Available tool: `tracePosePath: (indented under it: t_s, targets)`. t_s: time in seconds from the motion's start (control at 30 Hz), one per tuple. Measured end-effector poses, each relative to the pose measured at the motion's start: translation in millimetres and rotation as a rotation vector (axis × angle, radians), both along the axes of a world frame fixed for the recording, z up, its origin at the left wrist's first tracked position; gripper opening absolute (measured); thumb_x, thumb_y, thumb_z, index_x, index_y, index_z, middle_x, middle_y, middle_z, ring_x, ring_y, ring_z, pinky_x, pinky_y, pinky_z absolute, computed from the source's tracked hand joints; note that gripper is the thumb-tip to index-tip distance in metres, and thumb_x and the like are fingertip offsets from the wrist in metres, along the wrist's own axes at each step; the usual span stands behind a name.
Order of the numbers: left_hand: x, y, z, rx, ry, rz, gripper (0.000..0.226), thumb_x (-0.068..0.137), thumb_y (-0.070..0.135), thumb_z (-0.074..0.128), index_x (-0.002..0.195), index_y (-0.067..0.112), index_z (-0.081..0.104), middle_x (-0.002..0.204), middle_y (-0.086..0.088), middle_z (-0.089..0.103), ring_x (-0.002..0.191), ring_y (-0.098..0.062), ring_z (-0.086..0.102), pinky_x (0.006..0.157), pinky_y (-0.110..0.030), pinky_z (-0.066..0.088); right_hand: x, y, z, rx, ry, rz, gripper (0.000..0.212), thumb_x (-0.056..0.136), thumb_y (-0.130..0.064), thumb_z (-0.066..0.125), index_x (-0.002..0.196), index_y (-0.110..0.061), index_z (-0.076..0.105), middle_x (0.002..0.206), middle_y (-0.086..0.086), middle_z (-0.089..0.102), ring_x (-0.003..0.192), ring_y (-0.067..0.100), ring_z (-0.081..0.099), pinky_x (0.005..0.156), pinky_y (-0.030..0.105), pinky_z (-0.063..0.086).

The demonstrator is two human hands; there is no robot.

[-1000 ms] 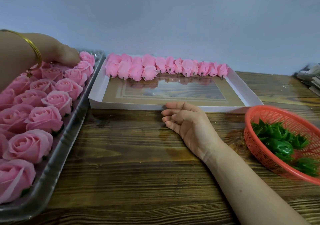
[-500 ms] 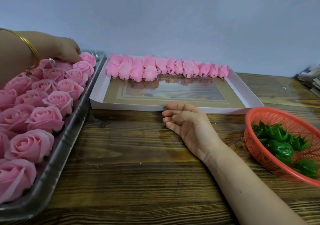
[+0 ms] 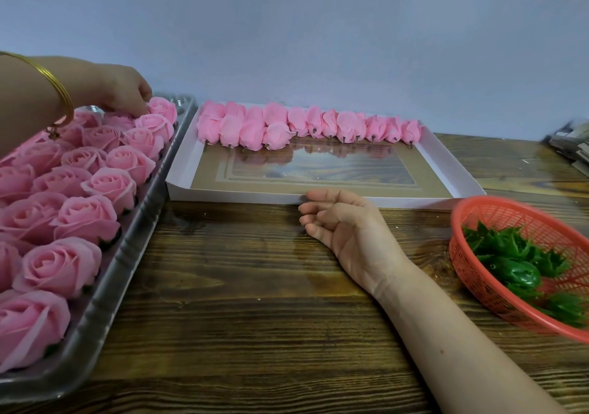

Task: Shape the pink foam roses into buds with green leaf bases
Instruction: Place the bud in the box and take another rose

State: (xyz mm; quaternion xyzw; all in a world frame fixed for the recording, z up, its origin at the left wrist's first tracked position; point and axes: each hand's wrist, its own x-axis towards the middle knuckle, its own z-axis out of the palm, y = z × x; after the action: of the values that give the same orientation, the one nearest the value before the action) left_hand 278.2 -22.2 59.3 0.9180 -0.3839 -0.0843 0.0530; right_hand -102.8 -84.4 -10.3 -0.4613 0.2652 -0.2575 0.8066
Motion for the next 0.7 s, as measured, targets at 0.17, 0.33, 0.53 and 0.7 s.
tracePosePath:
  t_s: [0.17, 0.33, 0.53, 0.7]
  targets:
    - [-2.5, -0.7, 0.2, 0.03, -0.068, -0.011, 0.004, 0.084, 0.002, 0.066, 0.086, -0.001, 0.066, 0.076, -0.015, 0.06, 0.064, -0.028, 0.051, 0.062, -0.028, 0.039, 0.1, 0.4, -0.2, -0.005, -0.001, -0.002, 0.034, 0.078, 0.02, 0.041, 0.098, 0.004, 0.063, 0.077, 0.012, 0.067, 0.066, 0.016, 0.066, 0.062, 0.021, 0.055]
    - [-7.9, -2.7, 0.5, 0.082, -0.13, -0.023, 0.014, 0.085, 0.005, 0.065, 0.096, 0.001, 0.071, 0.092, -0.017, 0.068, 0.079, -0.032, 0.06, 0.07, -0.029, 0.042, -0.5, 0.6, -0.4, -0.004, -0.005, 0.002, 0.034, 0.078, 0.02, 0.042, 0.098, 0.004, 0.064, 0.078, 0.013, 0.067, 0.066, 0.017, 0.066, 0.063, 0.021, 0.056]
    - [-16.4, -3.2, 2.8, 0.121, -0.171, -0.021, 0.017, 0.085, 0.003, 0.06, 0.097, 0.002, 0.072, 0.094, -0.017, 0.069, 0.086, -0.035, 0.065, 0.069, -0.03, 0.043, -0.5, 0.3, -0.7, -0.002, -0.003, 0.001, 0.034, 0.078, 0.02, 0.042, 0.097, 0.003, 0.064, 0.078, 0.013, 0.067, 0.067, 0.017, 0.066, 0.063, 0.021, 0.055]
    - [-19.5, -0.7, 3.5, 0.084, -0.162, -0.003, 0.019, 0.086, 0.002, 0.061, 0.1, 0.002, 0.072, 0.092, -0.016, 0.067, 0.081, -0.034, 0.062, 0.072, -0.031, 0.045, -0.6, 0.5, -0.5, -0.007, -0.004, 0.001, 0.034, 0.078, 0.02, 0.042, 0.097, 0.003, 0.064, 0.078, 0.012, 0.068, 0.067, 0.017, 0.066, 0.063, 0.021, 0.055]
